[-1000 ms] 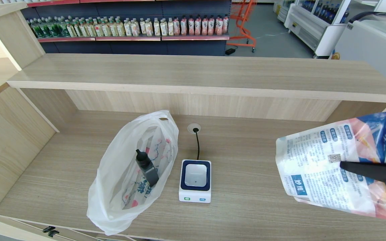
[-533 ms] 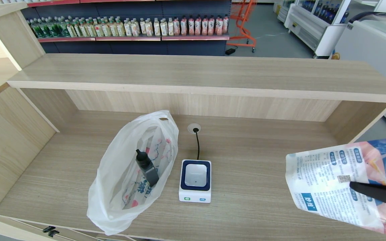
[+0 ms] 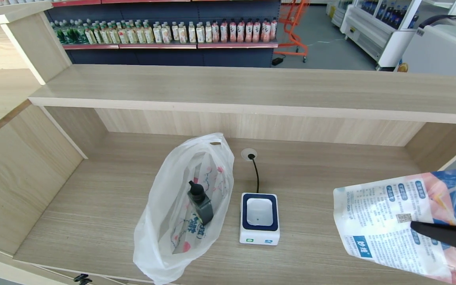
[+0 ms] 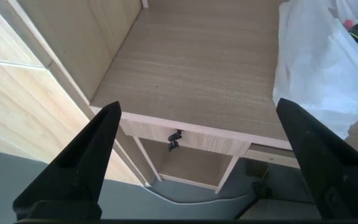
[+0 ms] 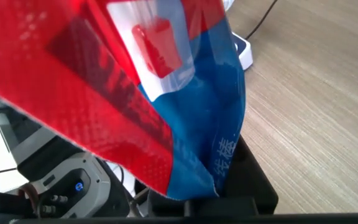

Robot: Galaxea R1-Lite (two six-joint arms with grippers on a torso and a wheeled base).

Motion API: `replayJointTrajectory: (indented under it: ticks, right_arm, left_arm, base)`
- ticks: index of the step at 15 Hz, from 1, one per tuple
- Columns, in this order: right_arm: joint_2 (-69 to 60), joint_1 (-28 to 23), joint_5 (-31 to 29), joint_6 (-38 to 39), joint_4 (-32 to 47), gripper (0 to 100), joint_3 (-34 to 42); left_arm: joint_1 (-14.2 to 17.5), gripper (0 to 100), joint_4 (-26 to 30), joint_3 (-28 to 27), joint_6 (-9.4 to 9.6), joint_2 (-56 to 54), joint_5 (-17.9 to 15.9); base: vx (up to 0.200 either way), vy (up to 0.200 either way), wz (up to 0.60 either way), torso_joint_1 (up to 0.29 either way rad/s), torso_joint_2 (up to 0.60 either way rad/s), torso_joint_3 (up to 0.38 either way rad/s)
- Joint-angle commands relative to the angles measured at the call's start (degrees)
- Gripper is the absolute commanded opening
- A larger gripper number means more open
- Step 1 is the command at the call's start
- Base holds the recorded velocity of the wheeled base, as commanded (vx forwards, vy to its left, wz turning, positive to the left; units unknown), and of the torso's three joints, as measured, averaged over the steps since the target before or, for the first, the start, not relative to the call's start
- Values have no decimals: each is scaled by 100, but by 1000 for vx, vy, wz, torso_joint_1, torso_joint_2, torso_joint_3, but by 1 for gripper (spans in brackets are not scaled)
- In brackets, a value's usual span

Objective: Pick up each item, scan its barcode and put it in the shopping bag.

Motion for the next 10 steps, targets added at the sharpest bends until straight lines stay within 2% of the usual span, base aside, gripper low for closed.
replayJointTrajectory:
  ticks: [1,3,5,7,10]
  right_arm:
    - [264,12,-13,-21,-9,0,-13]
    - [519,3,-224,-328,-26,0,-22]
    - [984,3,-566,-847,-281,0,-101]
    - [1477,12,-610,-1269,-888,0,-110]
    - [2066,126,-663,-1831,-1292,0,-119]
  left_arm:
    - [1,100,1,0,4,9,1]
    - [1,100,1,0,4,9,1]
    - [1,100,1,0,4,9,1]
    - [1,100,1,0,4,9,1]
    - [1,100,1,0,4,9,1]
  base:
    - [0,200,0,2,7,7]
    - [0,200,0,0,2,2]
    - [0,0,0,0,0,0]
    - [0,0,0,0,0,0]
    - [0,0,0,0,0,0]
